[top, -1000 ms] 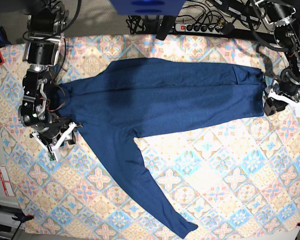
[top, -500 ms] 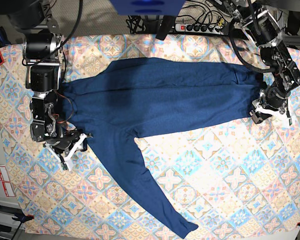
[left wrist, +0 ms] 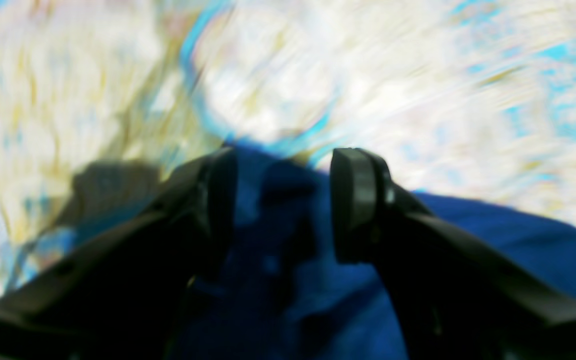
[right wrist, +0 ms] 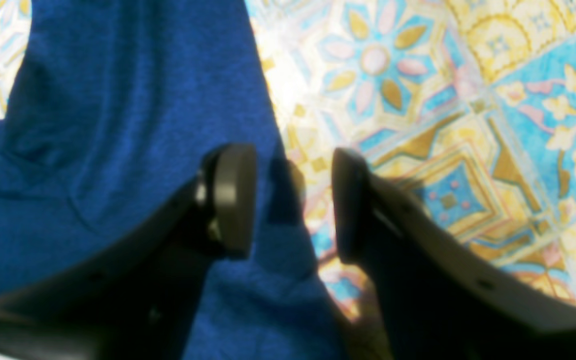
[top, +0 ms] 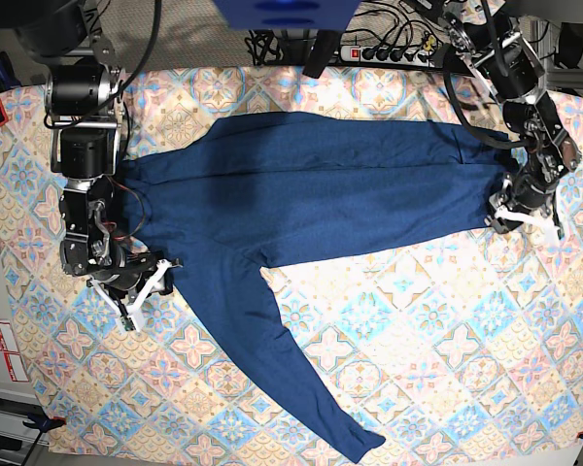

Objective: Fold the T-shirt properly

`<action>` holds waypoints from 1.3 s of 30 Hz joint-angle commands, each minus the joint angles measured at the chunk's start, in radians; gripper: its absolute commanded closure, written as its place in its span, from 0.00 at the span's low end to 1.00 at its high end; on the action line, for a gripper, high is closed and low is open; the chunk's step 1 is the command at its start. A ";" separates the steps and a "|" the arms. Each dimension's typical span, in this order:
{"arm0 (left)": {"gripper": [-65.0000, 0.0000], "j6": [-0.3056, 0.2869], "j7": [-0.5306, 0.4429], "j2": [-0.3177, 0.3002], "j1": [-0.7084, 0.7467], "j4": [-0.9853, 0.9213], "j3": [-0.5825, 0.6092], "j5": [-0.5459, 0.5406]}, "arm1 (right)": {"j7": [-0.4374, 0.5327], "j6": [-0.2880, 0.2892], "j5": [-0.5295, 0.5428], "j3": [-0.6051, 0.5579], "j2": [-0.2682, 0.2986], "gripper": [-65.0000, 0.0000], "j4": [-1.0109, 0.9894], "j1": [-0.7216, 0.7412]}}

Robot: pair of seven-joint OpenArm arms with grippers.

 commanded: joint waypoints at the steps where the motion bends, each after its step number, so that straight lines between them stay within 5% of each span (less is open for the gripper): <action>1: 0.54 -0.002 -0.023 -0.024 -0.014 -0.005 -0.003 -0.012 | 0.020 0.000 0.008 0.003 0.010 0.62 0.018 0.029; 17: 0.56 -0.002 -0.103 -0.024 -0.086 -0.218 0.006 -0.006 | 0.009 0.000 0.011 0.009 0.010 0.62 0.104 -0.001; 21: 0.74 -0.002 -0.085 -0.024 -0.092 -0.216 0.067 -0.012 | 0.009 0.000 0.011 0.011 0.010 0.63 0.104 -0.001; 24: 1.00 -0.002 -0.068 -0.024 -0.091 -0.189 0.078 -0.014 | 0.009 0.000 0.011 0.011 0.010 0.63 0.104 -0.001; 32: 1.00 -0.012 -0.011 -0.015 -0.058 -0.009 0.078 -0.026 | 0.009 0.000 0.011 0.008 0.010 0.63 0.104 -0.001; 39: 1.00 -0.088 0.092 -0.008 0.037 0.270 0.081 -0.181 | 0.009 0.000 0.011 0.012 0.010 0.63 0.103 0.000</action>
